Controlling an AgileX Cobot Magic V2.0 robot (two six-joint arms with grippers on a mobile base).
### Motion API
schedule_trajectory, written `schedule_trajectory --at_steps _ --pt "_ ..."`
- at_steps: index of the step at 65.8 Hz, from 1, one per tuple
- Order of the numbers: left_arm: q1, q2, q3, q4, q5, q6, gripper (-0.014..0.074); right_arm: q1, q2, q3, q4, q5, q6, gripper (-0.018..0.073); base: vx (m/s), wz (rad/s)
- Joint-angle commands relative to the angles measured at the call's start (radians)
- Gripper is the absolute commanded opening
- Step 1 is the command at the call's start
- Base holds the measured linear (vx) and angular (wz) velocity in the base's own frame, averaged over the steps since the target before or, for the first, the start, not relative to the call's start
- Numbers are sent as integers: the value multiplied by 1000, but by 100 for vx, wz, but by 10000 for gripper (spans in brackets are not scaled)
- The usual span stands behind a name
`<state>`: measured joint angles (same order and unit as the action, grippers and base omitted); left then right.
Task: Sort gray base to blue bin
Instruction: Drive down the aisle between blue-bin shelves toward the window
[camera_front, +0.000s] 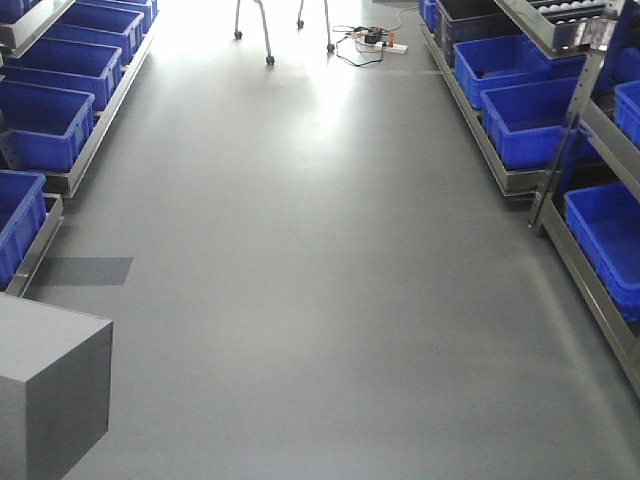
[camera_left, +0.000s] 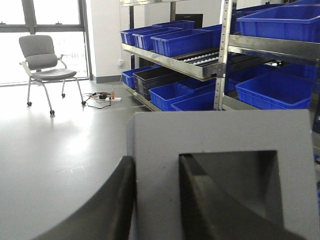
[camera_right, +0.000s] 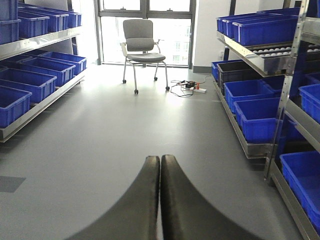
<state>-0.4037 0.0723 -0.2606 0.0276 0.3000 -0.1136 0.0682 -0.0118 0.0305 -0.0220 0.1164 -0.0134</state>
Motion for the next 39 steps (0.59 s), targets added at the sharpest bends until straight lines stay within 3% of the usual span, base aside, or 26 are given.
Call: schedule_trajectory --at_steps 1,39 --pt "-6 9 -29 -6 -108 -6 -6 -5 -11 14 -11 -78 -5 -9 39 7" --pt "-6 9 -29 -6 -108 -6 -6 -5 -11 14 -11 -78 -5 -9 37 5"
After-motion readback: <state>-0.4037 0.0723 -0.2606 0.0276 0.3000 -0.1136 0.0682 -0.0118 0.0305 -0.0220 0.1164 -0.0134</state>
